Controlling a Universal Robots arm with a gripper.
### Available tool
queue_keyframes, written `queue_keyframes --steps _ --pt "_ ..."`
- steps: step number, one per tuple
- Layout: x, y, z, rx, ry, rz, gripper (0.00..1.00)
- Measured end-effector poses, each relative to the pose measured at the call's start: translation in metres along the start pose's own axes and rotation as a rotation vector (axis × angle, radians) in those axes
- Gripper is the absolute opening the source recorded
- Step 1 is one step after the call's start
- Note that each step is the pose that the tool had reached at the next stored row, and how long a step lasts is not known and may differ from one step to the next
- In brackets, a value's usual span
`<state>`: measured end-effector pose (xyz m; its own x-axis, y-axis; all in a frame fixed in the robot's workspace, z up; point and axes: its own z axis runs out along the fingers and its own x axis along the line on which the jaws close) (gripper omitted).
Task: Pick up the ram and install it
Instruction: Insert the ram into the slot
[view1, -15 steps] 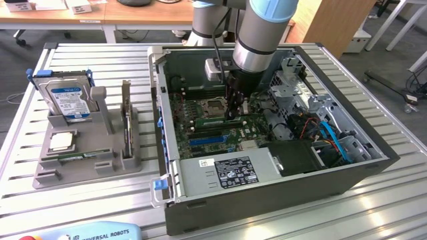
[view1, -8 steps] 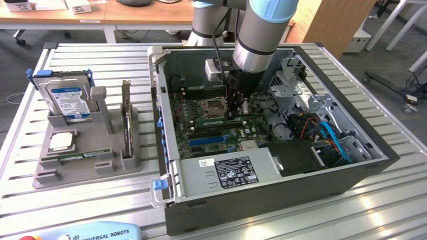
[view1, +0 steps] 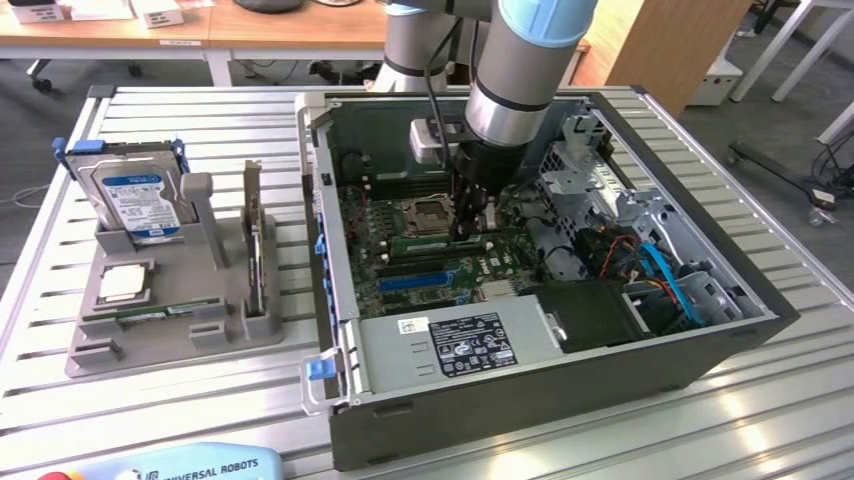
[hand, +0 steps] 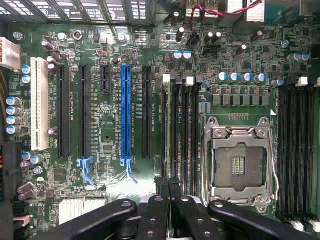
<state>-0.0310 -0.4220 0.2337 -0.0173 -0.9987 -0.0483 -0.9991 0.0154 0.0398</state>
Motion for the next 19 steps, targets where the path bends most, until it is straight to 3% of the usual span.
queue_keyframes --steps 19 --pt "-0.0001 -0.0001 0.0021 0.0001 -0.0002 0.0 0.12"
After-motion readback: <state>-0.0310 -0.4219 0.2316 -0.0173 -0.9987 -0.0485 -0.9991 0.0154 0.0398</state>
